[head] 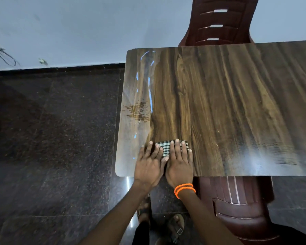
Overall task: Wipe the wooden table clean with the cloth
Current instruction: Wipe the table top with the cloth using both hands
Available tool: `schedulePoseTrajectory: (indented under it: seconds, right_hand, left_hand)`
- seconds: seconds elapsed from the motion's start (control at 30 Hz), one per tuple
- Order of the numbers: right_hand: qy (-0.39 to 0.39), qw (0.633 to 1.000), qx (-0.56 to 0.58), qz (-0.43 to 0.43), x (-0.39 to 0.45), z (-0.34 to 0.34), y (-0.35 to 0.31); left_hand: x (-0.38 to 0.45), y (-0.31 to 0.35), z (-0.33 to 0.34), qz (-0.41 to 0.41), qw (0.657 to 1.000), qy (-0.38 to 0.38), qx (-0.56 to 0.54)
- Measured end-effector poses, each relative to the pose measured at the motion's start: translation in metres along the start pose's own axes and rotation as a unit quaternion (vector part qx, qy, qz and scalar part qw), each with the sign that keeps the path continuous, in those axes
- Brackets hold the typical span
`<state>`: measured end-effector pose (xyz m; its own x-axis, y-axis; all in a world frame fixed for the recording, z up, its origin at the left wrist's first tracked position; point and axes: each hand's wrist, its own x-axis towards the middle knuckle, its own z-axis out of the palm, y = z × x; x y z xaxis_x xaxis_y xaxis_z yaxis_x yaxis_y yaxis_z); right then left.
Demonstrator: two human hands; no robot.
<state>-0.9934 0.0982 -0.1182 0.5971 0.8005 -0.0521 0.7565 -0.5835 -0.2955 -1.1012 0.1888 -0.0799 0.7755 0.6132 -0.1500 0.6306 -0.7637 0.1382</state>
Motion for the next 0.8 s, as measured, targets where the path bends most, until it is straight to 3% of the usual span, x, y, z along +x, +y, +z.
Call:
schedulePoseTrajectory:
  seconds: [0.17, 0.3, 0.53, 0.7, 0.8]
  right_hand:
    - [-0.028, 0.998, 0.028, -0.039, -0.027, 0.016, -0.066]
    - [-0.036, 0.997, 0.019, -0.069, -0.056, 0.018, -0.066]
    - [-0.025, 0.997, -0.018, -0.073, -0.047, 0.006, -0.026]
    - [-0.028, 0.999, -0.010, -0.028, -0.005, 0.019, -0.060]
    - [-0.052, 0.998, -0.007, -0.045, 0.006, 0.026, -0.094]
  left_hand:
    - [-0.051, -0.060, 0.001, -0.020, 0.999, 0.012, 0.023]
    - [-0.082, -0.062, 0.009, -0.022, 1.000, 0.002, 0.006]
    - [-0.056, -0.021, 0.003, -0.028, 0.999, -0.004, -0.023]
    - [-0.030, -0.055, -0.010, -0.021, 0.999, 0.020, -0.025]
    - [-0.029, -0.095, -0.015, -0.026, 0.999, 0.019, -0.022]
